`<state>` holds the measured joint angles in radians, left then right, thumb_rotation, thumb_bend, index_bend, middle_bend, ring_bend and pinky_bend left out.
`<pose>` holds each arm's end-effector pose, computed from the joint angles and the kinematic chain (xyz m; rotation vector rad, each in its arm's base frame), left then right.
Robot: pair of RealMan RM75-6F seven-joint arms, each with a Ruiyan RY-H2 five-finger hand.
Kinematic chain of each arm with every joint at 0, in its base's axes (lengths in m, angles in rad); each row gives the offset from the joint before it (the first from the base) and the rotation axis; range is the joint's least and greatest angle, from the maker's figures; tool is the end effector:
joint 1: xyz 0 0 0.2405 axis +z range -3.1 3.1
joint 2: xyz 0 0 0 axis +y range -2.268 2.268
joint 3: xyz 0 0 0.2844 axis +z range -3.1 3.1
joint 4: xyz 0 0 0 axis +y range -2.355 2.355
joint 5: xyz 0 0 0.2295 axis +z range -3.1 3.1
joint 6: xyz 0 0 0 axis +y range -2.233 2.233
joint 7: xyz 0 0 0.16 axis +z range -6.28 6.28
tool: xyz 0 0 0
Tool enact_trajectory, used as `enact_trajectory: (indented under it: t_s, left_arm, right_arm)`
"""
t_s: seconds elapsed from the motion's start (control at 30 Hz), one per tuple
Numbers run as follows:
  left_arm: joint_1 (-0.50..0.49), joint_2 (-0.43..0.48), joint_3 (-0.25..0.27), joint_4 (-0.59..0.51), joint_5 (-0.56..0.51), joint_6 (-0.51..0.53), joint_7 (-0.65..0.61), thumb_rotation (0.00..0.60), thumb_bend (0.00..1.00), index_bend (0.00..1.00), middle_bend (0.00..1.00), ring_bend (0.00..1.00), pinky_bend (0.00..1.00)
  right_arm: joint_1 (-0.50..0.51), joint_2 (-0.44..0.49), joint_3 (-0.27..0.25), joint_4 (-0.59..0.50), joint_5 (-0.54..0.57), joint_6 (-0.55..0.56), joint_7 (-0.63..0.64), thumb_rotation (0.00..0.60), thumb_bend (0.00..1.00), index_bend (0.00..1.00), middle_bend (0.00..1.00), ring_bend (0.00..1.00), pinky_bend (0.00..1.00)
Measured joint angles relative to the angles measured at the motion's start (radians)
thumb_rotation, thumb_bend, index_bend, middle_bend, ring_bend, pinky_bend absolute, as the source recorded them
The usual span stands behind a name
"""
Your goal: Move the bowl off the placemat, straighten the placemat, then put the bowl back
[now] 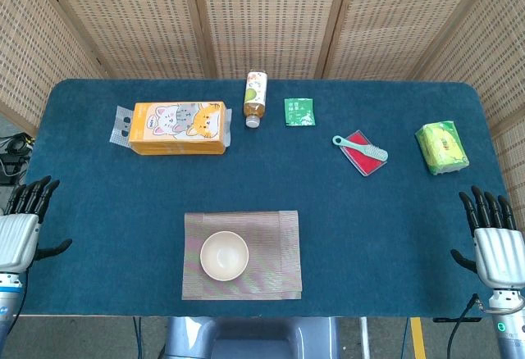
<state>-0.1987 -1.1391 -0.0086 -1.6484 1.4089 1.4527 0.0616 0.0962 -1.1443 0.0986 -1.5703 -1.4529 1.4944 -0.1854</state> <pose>-0.3293 0.2284 0.1367 -1.4219 -0.9224 -0.8931 -0.3500 -0.2161 0.1612 1.3722 -0.7268 0.7751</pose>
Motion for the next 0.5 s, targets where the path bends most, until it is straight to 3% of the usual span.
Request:
enact_trajectory:
  t_s: [0.37, 0.5]
  left_arm:
    - [-0.017, -0.023, 0.015, 0.04, 0.109, -0.009, -0.044, 0.6, 0.0, 0.0, 0.0, 0.0, 0.0]
    - [-0.07, -0.036, 0.032, 0.051, 0.222, -0.055, -0.033, 0.6, 0.0, 0.08, 0.0, 0.0, 0.0]
  right_arm:
    - [-0.001, 0.008, -0.004, -0.007, -0.006, -0.003, 0.01, 0.6, 0.0, 0.01, 0.0, 0.0, 0.0]
    - [-0.002, 0.01, -0.003, -0.009, -0.003, -0.004, 0.01, 0.6, 0.0, 0.01, 0.0, 0.0, 0.0]
